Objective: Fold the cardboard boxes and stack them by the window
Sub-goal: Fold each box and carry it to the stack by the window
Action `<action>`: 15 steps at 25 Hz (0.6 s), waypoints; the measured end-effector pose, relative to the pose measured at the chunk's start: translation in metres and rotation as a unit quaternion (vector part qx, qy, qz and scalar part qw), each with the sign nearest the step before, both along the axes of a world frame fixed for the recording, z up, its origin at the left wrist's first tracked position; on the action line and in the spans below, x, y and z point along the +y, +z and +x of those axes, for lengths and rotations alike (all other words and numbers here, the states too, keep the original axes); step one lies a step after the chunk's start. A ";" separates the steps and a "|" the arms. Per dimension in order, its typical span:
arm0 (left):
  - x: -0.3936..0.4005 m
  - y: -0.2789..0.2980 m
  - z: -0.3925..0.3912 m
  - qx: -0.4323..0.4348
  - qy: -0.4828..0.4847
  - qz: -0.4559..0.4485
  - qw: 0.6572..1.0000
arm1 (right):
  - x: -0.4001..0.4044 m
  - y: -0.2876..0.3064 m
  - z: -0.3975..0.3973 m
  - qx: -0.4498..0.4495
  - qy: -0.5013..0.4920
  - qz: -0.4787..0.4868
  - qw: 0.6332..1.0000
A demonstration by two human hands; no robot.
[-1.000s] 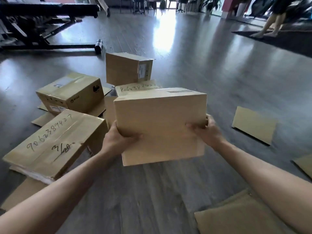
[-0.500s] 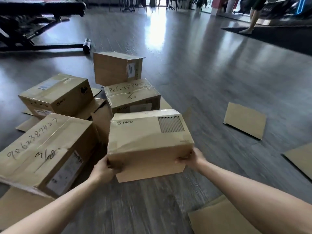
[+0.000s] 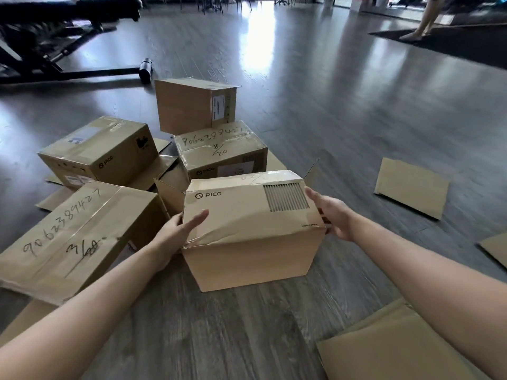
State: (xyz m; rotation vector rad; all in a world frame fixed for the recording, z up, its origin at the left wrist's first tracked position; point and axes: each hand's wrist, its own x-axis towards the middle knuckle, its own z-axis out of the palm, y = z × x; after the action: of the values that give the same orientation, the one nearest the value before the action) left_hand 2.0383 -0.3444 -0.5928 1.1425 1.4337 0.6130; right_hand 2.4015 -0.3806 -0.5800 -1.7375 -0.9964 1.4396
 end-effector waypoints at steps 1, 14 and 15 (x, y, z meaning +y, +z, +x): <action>0.002 0.002 0.007 0.030 0.019 0.004 0.999 | 0.006 0.000 -0.005 -0.043 -0.027 -0.014 0.999; 0.007 0.053 0.004 0.131 0.007 0.197 0.971 | 0.011 0.048 0.002 -0.136 -0.099 0.161 0.973; 0.009 0.054 0.002 0.148 0.010 0.213 0.966 | 0.011 0.050 0.004 -0.138 -0.085 0.180 0.970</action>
State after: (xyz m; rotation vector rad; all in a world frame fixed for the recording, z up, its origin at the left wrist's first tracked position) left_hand 2.0404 -0.3350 -0.5393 1.6126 1.6113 0.8169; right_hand 2.4051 -0.3693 -0.5302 -1.7268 -1.1406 0.8606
